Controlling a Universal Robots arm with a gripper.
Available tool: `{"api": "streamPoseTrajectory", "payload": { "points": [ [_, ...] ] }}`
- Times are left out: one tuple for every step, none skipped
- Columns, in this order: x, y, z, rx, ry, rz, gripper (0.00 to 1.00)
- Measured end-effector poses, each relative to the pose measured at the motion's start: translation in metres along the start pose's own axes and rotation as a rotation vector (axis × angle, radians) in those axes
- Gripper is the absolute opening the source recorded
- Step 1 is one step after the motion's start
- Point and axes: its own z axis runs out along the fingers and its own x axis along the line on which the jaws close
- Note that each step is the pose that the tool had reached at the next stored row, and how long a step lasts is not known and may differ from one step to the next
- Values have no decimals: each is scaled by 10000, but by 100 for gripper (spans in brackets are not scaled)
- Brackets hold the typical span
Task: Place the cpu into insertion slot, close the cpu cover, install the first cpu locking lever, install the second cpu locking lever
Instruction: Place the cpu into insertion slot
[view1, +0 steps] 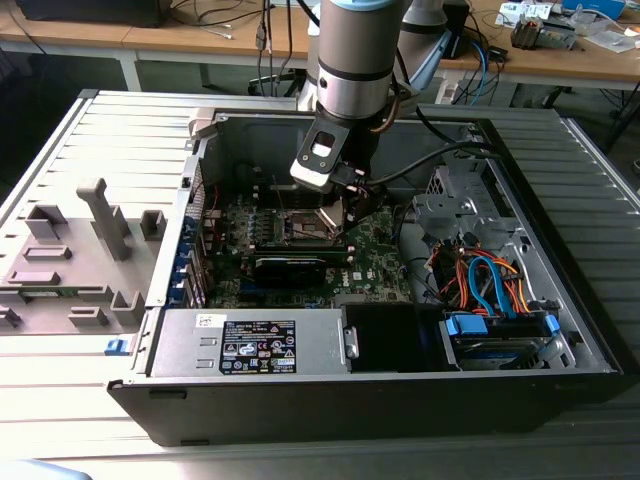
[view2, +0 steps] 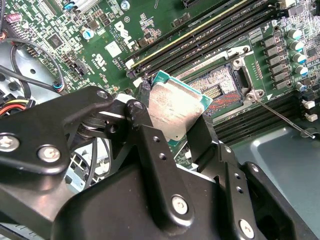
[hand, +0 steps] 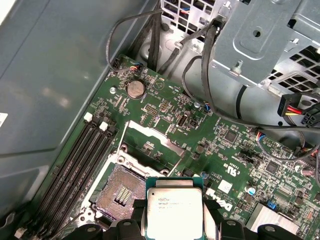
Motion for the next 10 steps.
{"api": "streamPoseTrajectory", "payload": {
  "points": [
    [0,0,0,0,0,6,55],
    [0,0,0,-1,0,10,55],
    [0,0,0,-1,0,15,55],
    [0,0,0,-1,-1,20,55],
    [0,0,0,0,-1,27,55],
    [0,0,0,-1,-1,32,55],
    [0,0,0,-1,-1,43,55],
    [0,0,0,-1,-2,48,55],
    [0,0,0,-1,-2,52,55],
    [0,0,0,-1,-2,59,55]
  ]
}}
